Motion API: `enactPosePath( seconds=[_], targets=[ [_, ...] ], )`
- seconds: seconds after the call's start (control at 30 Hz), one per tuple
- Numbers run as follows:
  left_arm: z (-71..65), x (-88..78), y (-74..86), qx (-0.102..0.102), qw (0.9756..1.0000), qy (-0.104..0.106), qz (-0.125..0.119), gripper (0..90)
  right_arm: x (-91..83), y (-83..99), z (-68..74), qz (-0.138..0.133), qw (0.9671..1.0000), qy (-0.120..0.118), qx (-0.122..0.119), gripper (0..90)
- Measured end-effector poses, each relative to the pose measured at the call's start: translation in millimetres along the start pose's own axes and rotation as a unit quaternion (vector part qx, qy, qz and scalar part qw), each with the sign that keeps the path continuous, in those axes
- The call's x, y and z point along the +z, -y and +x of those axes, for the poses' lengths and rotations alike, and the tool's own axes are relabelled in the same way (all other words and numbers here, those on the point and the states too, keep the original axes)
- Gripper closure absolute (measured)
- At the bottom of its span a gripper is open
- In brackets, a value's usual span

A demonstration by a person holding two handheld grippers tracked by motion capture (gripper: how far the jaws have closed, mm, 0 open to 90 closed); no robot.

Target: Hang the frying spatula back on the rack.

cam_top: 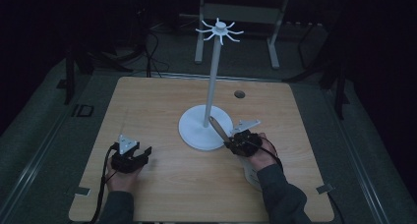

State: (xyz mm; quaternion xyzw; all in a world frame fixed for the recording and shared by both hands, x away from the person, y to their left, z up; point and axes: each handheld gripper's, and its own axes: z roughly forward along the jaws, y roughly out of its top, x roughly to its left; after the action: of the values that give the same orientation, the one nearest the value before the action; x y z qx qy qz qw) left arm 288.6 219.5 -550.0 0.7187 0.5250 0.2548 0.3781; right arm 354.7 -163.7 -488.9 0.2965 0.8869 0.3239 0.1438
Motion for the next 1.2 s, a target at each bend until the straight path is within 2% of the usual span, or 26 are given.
enactPosePath(
  seconds=[0.27,0.53,0.8,1.2],
  targets=[
    [0.0,0.2,0.1,-0.001,1.0000,0.000,0.000,47.3,-18.5,-1.1,-6.3,-0.065,0.9977,0.004,0.016,74.6],
    [-0.2,0.7,0.2,-0.001,1.0000,0.000,0.002,47.1,-35.4,-2.2,-15.1,-0.129,0.9909,0.008,0.038,74.6],
    [-0.3,0.4,0.3,-0.002,1.0000,-0.002,-0.001,47.1,-44.5,-3.1,-19.0,-0.159,0.9862,0.011,0.045,74.6],
    [-0.1,-0.4,0.1,-0.001,1.0000,-0.002,-0.003,46.9,-53.8,-5.6,-21.3,-0.190,0.9803,0.017,0.053,74.6]
  ],
)
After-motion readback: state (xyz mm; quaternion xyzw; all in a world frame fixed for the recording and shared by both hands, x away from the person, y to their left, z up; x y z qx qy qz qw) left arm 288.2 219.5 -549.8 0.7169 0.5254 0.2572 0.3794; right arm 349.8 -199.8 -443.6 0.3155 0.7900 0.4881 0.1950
